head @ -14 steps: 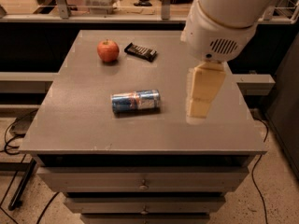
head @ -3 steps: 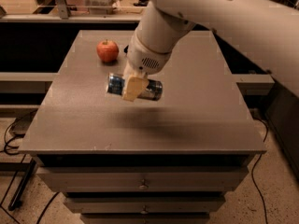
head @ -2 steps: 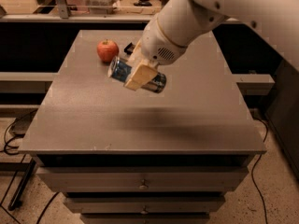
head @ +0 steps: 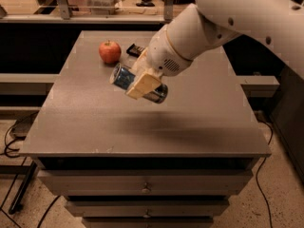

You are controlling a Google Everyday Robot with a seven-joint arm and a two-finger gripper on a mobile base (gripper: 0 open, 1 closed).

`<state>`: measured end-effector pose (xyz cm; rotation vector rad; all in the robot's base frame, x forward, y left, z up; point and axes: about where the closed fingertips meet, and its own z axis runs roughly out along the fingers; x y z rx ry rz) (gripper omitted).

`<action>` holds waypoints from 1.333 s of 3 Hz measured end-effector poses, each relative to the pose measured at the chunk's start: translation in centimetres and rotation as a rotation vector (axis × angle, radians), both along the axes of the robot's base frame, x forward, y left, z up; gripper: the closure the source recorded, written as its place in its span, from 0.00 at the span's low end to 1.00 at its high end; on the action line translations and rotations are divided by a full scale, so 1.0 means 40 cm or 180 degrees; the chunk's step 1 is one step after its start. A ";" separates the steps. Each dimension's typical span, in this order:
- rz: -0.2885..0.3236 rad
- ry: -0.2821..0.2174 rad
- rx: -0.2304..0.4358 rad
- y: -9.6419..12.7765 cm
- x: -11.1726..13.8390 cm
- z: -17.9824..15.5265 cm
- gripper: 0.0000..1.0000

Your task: Place redbull can upright

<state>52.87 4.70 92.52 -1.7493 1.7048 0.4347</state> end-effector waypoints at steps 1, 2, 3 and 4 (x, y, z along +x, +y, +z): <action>-0.0094 -0.0023 0.0521 -0.009 0.024 -0.011 1.00; -0.0165 -0.0122 0.1073 -0.030 0.044 -0.001 1.00; -0.0279 -0.0243 0.1682 -0.075 0.054 0.008 1.00; -0.0333 -0.0288 0.1965 -0.098 0.057 0.009 1.00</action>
Offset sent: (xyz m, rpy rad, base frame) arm 0.0290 -0.0409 0.0119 0.5841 -0.0968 -0.0970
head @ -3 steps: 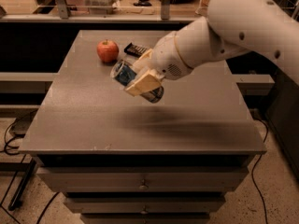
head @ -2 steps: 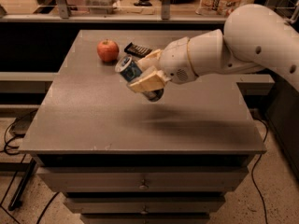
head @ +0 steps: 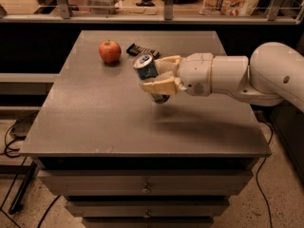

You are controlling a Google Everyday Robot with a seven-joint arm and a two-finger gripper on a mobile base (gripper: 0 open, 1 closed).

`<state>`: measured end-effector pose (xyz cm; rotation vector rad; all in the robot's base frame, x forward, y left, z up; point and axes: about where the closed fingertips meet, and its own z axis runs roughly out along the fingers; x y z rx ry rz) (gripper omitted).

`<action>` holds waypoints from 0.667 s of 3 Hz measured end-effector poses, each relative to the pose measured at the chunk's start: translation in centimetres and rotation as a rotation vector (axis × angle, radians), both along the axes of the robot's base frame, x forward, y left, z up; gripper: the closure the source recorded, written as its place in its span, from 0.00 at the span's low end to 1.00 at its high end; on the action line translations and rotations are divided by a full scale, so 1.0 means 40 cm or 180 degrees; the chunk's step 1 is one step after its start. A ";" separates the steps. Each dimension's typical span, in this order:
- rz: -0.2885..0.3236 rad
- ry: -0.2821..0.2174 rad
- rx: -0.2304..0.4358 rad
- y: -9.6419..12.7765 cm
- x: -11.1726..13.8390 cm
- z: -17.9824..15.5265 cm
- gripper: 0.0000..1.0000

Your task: Place redbull can upright

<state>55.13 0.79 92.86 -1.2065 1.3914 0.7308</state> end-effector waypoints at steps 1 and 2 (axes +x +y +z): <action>-0.0062 -0.0012 0.0193 -0.017 0.000 -0.009 1.00; -0.0101 0.0019 0.0336 -0.028 -0.003 -0.028 0.88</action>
Offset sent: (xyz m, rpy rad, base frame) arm -0.0012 -0.0224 -0.0236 0.1639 0.0216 -0.0576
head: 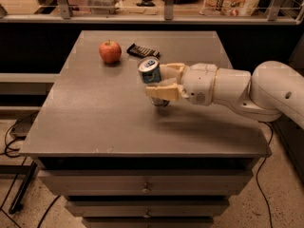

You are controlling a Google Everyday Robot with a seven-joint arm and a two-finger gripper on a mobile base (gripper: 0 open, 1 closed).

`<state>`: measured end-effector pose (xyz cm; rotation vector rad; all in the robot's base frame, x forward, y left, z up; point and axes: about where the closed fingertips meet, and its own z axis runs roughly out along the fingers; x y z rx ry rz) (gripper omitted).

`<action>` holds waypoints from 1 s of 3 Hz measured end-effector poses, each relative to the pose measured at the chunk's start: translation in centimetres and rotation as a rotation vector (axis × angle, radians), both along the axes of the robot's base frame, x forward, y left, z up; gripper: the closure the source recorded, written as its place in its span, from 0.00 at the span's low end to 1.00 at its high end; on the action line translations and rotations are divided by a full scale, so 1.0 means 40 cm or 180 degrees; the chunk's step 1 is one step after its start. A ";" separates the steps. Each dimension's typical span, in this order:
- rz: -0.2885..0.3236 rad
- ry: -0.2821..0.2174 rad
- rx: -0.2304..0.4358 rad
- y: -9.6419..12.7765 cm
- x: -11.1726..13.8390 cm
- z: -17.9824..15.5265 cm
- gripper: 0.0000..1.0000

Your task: Place redbull can upright

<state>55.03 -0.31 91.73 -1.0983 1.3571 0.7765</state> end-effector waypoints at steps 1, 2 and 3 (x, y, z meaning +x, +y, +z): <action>-0.0018 0.0059 0.0113 -0.005 -0.002 -0.021 0.66; -0.0036 0.0102 0.0213 -0.009 -0.005 -0.036 0.43; -0.0057 0.0133 0.0275 -0.013 -0.008 -0.044 0.19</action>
Offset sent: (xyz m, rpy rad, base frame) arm -0.0018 -0.0113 -0.0233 0.1100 0.0510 -0.0288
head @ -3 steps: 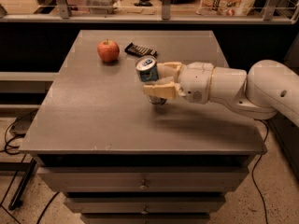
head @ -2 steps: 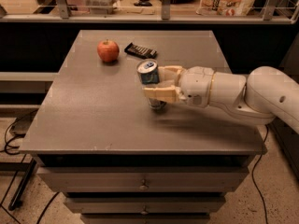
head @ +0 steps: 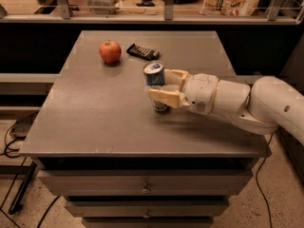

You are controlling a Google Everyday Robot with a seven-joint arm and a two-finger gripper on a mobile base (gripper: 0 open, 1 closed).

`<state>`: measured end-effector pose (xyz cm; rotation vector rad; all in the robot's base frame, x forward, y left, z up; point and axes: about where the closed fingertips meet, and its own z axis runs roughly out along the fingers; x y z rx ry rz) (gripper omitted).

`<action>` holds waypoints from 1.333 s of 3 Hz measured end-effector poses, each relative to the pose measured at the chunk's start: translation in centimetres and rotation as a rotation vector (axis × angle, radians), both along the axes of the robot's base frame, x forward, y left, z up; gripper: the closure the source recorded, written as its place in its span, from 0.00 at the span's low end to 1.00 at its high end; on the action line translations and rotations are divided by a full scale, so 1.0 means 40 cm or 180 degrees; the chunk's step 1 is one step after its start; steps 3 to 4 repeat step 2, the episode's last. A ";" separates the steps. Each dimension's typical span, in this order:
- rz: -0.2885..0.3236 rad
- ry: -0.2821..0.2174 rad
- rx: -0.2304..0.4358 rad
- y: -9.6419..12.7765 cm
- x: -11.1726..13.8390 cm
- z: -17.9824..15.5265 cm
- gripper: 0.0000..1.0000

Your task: Place redbull can upright

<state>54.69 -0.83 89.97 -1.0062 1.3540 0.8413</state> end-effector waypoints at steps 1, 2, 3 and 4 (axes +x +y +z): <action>-0.0024 0.0021 0.0043 -0.004 -0.003 -0.006 0.00; -0.0024 0.0021 0.0043 -0.004 -0.003 -0.006 0.00; -0.0024 0.0021 0.0043 -0.004 -0.003 -0.006 0.00; -0.0024 0.0021 0.0043 -0.004 -0.003 -0.006 0.00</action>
Offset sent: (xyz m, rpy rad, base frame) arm -0.0013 -0.0093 -0.0041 0.0244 0.0125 -0.0266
